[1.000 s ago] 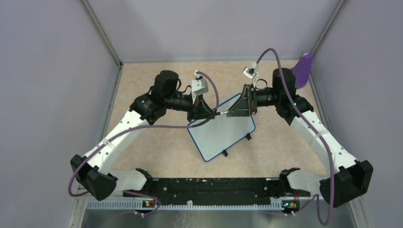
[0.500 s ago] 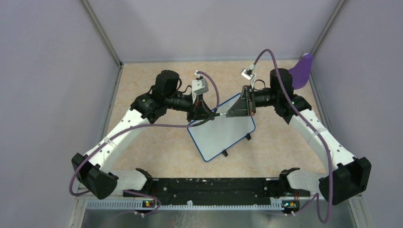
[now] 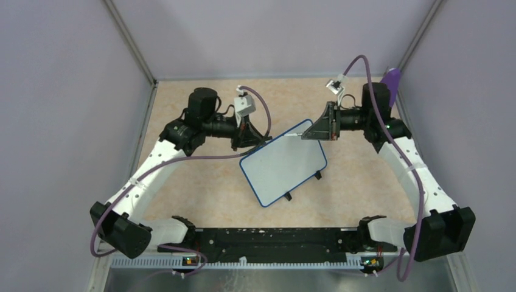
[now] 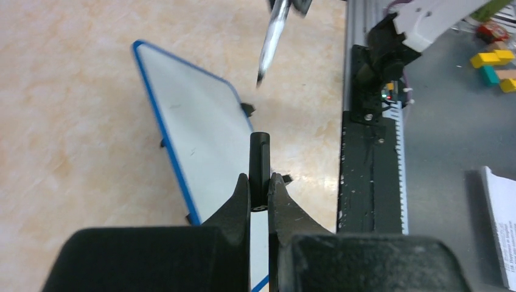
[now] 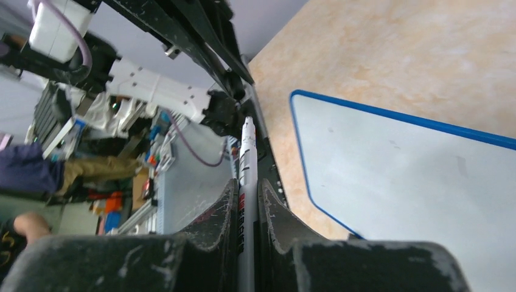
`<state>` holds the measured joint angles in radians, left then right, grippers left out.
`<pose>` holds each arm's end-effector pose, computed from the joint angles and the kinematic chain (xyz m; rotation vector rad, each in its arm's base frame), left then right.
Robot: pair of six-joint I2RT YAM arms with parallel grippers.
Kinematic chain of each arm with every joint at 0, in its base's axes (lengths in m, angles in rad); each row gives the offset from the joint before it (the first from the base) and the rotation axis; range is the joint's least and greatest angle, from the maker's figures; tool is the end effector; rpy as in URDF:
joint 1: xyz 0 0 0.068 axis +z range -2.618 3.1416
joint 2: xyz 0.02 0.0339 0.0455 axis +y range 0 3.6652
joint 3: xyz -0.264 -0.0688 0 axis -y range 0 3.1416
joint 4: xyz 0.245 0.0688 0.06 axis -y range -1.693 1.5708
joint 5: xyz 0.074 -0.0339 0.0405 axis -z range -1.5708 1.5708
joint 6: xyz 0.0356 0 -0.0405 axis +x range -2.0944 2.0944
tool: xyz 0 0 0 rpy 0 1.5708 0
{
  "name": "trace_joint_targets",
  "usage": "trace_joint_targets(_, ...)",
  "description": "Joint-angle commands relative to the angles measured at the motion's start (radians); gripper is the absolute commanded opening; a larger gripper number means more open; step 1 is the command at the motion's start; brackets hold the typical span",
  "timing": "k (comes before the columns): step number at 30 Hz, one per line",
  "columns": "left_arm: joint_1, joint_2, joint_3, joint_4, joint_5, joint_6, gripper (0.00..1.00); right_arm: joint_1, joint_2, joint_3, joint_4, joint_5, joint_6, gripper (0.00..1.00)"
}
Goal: Write a sentence on the whiteboard
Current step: Open the pen cap from the whiteboard marker, then place the pen cap at the center of the board.
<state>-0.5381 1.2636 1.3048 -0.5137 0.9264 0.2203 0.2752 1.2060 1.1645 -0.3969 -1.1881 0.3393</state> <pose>0.2150 -0.1615 0.3918 1.2622 1.5743 -1.1385 0.2337 0.1003 0.3729 -0.7442 1.8992 1.5670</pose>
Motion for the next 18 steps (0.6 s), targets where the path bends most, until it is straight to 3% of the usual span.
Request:
trace_joint_targets(1, 0.130, -0.059, -0.029, -0.046, 0.030, 0.034, 0.00, -0.121, -0.028, 0.047, -0.044, -0.044, -0.061, 0.00)
trace_joint_targets(4, 0.229, -0.082, -0.045, -0.059, 0.065, 0.044, 0.00, -0.180, -0.031, 0.051, -0.099, -0.067, -0.116, 0.00)
trace_joint_targets(9, 0.382, -0.088, -0.080, -0.141, -0.007, 0.094, 0.00, -0.194, -0.032, 0.093, -0.358, -0.018, -0.360, 0.00)
trace_joint_targets(14, 0.419, 0.004, -0.089, -0.275, -0.289, 0.208, 0.00, -0.193, -0.075, 0.084, -0.446, 0.028, -0.476, 0.00)
trace_joint_targets(18, 0.420, 0.080, -0.125, -0.367, -0.430, 0.265, 0.00, -0.193, -0.091, 0.081, -0.504, 0.046, -0.536, 0.00)
